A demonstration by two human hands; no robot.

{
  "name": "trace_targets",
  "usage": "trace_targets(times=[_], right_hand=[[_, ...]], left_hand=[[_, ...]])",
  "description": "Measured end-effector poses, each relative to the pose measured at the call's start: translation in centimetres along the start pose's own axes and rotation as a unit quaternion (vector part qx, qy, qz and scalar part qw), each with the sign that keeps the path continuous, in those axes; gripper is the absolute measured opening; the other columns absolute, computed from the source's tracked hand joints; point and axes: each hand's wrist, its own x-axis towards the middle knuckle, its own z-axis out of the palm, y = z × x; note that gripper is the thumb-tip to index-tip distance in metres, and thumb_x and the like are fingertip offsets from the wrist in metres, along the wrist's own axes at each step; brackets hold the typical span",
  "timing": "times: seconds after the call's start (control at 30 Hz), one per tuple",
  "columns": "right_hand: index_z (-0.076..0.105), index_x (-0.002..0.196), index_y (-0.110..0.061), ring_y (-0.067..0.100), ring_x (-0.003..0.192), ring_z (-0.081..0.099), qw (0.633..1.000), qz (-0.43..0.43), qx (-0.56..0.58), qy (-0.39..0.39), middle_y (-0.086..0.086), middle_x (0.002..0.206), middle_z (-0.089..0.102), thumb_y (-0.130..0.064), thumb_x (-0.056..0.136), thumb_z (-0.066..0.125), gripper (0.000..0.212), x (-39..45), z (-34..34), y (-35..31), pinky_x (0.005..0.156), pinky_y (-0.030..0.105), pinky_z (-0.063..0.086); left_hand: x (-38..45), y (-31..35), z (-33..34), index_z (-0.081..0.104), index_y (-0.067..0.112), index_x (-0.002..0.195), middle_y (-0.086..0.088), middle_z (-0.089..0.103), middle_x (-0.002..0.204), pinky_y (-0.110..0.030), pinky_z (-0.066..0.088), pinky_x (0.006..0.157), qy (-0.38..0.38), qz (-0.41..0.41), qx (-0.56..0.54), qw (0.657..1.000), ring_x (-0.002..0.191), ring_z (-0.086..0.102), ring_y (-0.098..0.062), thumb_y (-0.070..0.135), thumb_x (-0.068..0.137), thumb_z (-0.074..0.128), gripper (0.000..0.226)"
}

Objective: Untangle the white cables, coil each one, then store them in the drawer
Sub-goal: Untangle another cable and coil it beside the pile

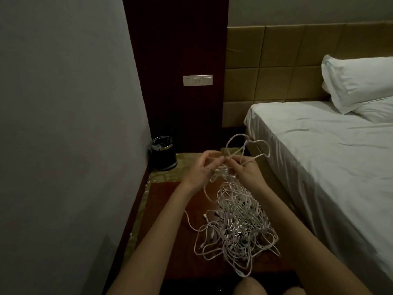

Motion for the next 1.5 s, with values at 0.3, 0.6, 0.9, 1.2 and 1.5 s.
trace_targets(times=[0.3, 0.6, 0.9, 1.2, 1.5], right_hand=[[0.070, 0.083, -0.008, 0.002, 0.048, 0.057, 0.999, 0.015, -0.008, -0.034, -0.006, 0.054, 0.063, -0.015, 0.096, 0.056, 0.020, 0.3, -1.0, -0.5, 0.047, 0.015, 0.042], [0.070, 0.079, -0.009, 0.012, 0.058, 0.058, 0.998, 0.050, 0.011, 0.035, 0.005, 0.066, 0.062, -0.017, 0.097, 0.055, 0.025, 0.1, -3.0, 0.6, 0.058, 0.021, 0.049], [0.055, 0.074, -0.008, 0.006, 0.045, 0.058, 1.000, 0.020, -0.008, -0.012, 0.004, 0.059, 0.059, -0.012, 0.101, 0.044, 0.029, -0.2, -1.5, -0.1, 0.048, 0.020, 0.047], [0.053, 0.077, -0.013, 0.009, 0.051, 0.053, 0.990, -0.108, 0.033, 0.081, -0.003, 0.057, 0.056, -0.020, 0.104, 0.039, 0.030, -1.7, -4.0, -5.8, 0.054, 0.027, 0.044], [0.050, 0.081, -0.013, 0.008, 0.057, 0.064, 0.977, -0.138, 0.124, 0.103, -0.003, 0.059, 0.067, -0.019, 0.105, 0.034, 0.029, -0.9, -5.1, -10.9, 0.061, 0.020, 0.053]], left_hand=[[-1.2, -3.3, 2.1, 0.067, 0.020, 0.111, 0.010, 0.068, 0.102, -0.022, 0.051, 0.080, 0.001, 0.061, 0.098, 0.993, 0.097, 0.062, -0.002, 0.025, 0.088, 0.070, 0.024], [-2.5, -3.3, -2.5, 0.069, 0.013, 0.110, -0.006, 0.069, 0.113, -0.036, 0.056, 0.087, -0.079, -0.103, -0.131, 0.983, 0.105, 0.066, -0.020, 0.008, 0.088, 0.054, 0.027], [-0.6, -0.9, 0.7, 0.070, 0.015, 0.116, 0.015, 0.067, 0.089, -0.008, 0.045, 0.068, -0.116, -0.011, 0.195, 0.974, 0.075, 0.059, 0.013, 0.024, 0.087, 0.071, 0.030], [0.2, -5.0, 0.4, 0.077, 0.014, 0.098, -0.003, 0.074, 0.097, -0.029, 0.048, 0.071, 0.057, -0.129, 0.315, 0.938, 0.086, 0.066, -0.015, 0.028, 0.092, 0.065, 0.019], [-0.1, -0.5, 0.7, 0.056, 0.012, 0.130, 0.001, 0.060, 0.121, -0.016, 0.045, 0.082, 0.063, -0.016, 0.050, 0.997, 0.115, 0.056, -0.013, 0.007, 0.097, 0.048, 0.034]])
